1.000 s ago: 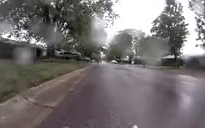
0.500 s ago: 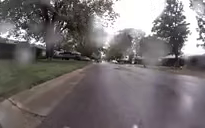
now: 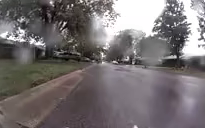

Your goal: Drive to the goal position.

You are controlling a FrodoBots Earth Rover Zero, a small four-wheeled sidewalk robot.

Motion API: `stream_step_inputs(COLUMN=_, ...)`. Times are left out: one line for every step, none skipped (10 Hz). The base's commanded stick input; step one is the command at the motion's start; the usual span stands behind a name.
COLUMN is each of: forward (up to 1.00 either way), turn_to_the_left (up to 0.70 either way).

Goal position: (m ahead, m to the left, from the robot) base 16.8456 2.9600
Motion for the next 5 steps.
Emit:
stream_step_inputs(forward=0.5, turn_to_the_left=-0.01)
stream_step_inputs(forward=0.5, turn_to_the_left=-0.01)
stream_step_inputs(forward=0.5, turn_to_the_left=-0.01)
stream_step_inputs(forward=0.5, turn_to_the_left=-0.01)
stream_step_inputs(forward=0.5, turn_to_the_left=-0.01)
